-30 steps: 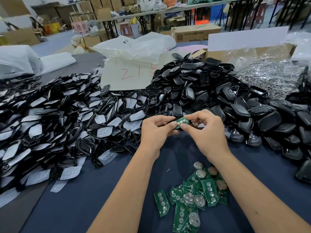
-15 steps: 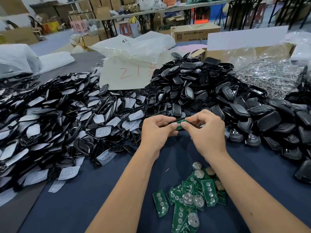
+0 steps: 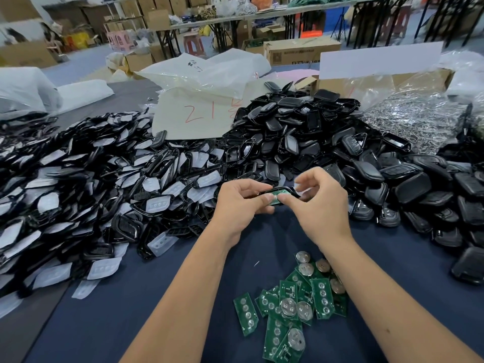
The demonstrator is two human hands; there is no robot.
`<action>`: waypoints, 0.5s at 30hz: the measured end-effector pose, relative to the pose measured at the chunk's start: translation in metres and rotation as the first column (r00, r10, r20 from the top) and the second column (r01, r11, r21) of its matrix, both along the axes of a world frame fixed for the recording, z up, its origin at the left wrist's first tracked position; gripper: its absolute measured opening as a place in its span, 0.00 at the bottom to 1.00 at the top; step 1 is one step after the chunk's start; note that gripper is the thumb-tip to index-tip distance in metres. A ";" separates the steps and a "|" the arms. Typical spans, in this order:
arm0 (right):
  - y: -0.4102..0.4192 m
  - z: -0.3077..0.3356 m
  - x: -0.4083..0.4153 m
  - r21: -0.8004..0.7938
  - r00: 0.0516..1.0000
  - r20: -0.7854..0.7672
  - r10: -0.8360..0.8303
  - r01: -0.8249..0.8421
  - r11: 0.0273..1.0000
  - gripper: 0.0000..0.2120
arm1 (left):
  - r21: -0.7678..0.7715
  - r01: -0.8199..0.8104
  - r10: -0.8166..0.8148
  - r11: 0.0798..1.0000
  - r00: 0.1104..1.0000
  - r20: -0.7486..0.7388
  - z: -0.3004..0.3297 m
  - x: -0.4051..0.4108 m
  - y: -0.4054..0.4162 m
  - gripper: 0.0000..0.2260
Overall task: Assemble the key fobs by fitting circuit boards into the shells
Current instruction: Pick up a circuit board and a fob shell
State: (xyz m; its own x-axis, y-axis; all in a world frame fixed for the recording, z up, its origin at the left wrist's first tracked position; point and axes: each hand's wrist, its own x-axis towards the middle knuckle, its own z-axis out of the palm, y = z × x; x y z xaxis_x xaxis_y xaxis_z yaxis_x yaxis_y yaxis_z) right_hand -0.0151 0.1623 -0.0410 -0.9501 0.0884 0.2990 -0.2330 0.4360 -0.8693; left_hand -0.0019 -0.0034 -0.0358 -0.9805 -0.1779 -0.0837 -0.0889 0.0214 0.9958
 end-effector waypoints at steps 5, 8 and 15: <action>0.010 0.007 -0.005 0.043 0.986 0.058 0.158 -0.161 0.986 0.07 | -0.008 0.016 -0.016 1.000 1.000 -0.015 0.002 0.000 -0.001 0.06; 0.014 0.008 -0.006 0.123 0.974 0.137 0.181 -0.198 0.972 0.10 | -0.074 -0.073 0.070 0.995 0.997 -0.037 0.000 -0.001 0.000 0.09; 0.008 0.011 -0.005 0.359 0.972 0.186 0.144 -0.204 0.911 0.13 | -0.459 -0.067 0.019 0.886 0.994 -0.108 -0.001 -0.001 -0.001 0.08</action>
State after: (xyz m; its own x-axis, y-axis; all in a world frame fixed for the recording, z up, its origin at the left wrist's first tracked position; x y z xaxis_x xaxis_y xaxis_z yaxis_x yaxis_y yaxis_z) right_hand -0.0203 0.1699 -0.0296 -0.9766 -0.1724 0.1282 -0.2131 0.6998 -0.6818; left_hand -0.0029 -0.0041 -0.0369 -0.9700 -0.2152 0.1135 -0.0036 0.4789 0.8778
